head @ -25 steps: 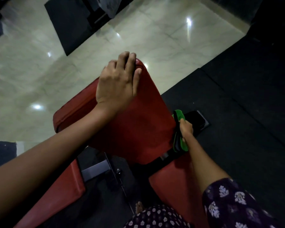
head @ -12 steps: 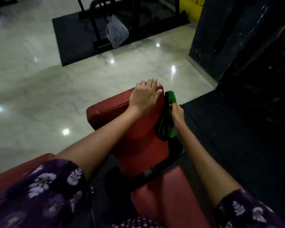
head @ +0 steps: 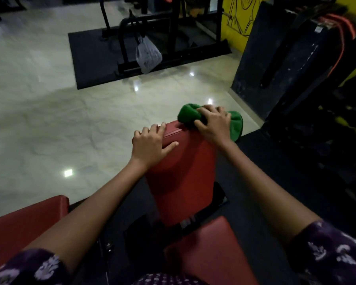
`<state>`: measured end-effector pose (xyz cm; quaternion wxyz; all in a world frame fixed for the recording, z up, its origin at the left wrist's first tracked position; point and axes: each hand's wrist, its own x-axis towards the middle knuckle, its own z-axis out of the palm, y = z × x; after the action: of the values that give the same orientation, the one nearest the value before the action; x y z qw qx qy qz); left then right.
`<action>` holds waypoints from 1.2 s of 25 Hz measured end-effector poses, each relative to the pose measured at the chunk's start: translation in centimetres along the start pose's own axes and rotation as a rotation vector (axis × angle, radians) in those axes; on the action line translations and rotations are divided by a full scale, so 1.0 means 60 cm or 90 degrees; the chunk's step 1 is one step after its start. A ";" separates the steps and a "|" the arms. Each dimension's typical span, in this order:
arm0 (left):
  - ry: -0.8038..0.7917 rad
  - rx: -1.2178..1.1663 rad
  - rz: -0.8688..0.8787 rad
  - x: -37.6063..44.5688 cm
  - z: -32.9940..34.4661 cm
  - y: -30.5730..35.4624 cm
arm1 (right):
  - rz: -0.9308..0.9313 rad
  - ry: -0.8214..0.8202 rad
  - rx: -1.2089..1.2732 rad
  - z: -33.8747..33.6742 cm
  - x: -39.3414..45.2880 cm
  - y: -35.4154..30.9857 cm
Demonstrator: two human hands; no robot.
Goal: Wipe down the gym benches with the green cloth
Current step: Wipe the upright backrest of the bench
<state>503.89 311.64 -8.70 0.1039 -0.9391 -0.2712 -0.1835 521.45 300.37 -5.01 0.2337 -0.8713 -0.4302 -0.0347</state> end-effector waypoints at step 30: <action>-0.074 -0.781 -0.374 -0.152 0.026 -0.006 | -0.034 -0.107 -0.106 0.038 -0.068 -0.232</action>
<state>496.98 308.08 -13.75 -0.5163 -0.7238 -0.3670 -0.2736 507.92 305.58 -2.84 0.1228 -0.8756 -0.4671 -0.0038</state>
